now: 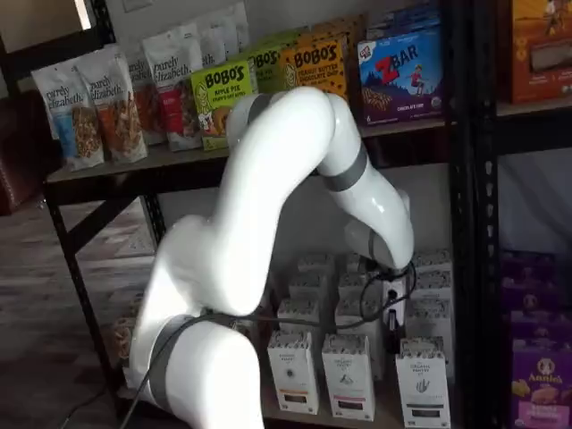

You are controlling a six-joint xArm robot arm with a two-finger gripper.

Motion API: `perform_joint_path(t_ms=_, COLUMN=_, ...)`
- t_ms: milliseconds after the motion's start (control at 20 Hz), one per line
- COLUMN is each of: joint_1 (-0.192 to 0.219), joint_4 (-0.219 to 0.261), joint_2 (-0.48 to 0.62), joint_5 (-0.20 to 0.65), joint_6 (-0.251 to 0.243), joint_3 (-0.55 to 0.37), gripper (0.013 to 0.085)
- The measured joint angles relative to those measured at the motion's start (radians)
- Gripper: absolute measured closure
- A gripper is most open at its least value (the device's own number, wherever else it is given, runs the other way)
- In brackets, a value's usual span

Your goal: Pick up the white box with a green strip in the middle, on the bottom shelf, the sixth box from the left

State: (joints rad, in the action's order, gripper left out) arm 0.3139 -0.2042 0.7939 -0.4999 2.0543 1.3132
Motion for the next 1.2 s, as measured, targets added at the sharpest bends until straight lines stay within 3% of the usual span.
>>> perform_joint_path(t_ms=150, joint_1=0.002, joint_4=0.054, joint_2=0.015, joint_5=-0.046, joint_6=-0.047, joint_3=0.044, gripper=0.013)
perform_joint_path(t_ms=1200, joint_1=0.005, joint_4=0.184, joint_2=0.211, joint_5=-0.083, joint_6=-0.155, joint_3=0.285, gripper=0.013)
